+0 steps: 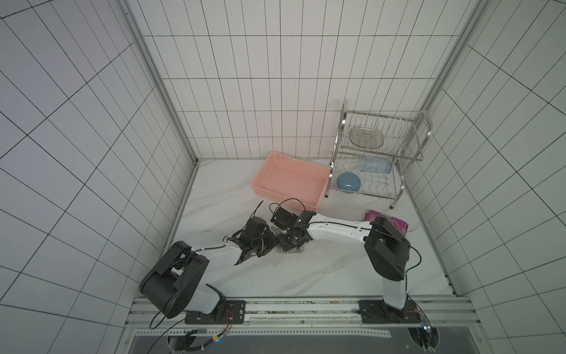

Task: Fold the square dishcloth
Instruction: Smooth out the cleaning item at the center of the board.

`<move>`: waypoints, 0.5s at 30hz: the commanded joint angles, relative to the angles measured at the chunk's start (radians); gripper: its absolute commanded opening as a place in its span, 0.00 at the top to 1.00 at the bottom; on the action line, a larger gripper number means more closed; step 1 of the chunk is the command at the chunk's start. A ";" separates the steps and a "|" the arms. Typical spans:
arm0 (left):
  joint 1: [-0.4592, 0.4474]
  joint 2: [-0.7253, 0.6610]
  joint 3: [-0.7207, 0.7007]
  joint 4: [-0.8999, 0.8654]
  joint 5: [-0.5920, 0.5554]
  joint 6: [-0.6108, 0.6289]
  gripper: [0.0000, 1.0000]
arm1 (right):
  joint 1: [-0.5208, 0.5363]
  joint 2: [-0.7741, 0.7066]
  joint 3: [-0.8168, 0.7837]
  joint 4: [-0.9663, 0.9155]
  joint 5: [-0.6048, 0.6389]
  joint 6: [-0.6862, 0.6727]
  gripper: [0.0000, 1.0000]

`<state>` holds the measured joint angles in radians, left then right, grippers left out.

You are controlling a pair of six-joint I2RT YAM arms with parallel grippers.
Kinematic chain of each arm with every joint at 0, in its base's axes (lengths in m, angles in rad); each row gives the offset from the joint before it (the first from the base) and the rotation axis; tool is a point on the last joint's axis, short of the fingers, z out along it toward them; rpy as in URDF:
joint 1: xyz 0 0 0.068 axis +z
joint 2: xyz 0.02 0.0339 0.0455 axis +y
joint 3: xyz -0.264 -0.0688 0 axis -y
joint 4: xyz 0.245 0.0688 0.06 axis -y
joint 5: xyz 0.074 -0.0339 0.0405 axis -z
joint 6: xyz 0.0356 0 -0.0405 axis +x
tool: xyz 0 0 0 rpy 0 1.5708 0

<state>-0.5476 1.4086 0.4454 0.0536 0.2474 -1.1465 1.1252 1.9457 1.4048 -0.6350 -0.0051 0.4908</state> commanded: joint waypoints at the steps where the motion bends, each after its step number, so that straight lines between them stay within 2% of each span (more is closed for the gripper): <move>1: 0.006 -0.030 -0.001 -0.086 -0.059 0.006 0.81 | -0.002 -0.004 -0.010 0.016 -0.021 0.008 0.91; 3: 0.006 -0.048 -0.004 -0.092 -0.067 -0.005 0.81 | -0.001 -0.015 -0.007 0.023 -0.030 0.008 0.89; 10: 0.011 -0.132 0.006 -0.151 -0.094 -0.015 0.80 | 0.003 -0.080 -0.028 0.055 -0.089 0.012 0.70; 15: 0.017 -0.219 0.008 -0.225 -0.139 -0.023 0.77 | 0.001 -0.162 -0.043 0.048 -0.062 0.020 0.66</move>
<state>-0.5388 1.2343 0.4450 -0.1150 0.1558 -1.1629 1.1252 1.8538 1.3727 -0.5900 -0.0727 0.4980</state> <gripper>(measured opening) 0.229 0.333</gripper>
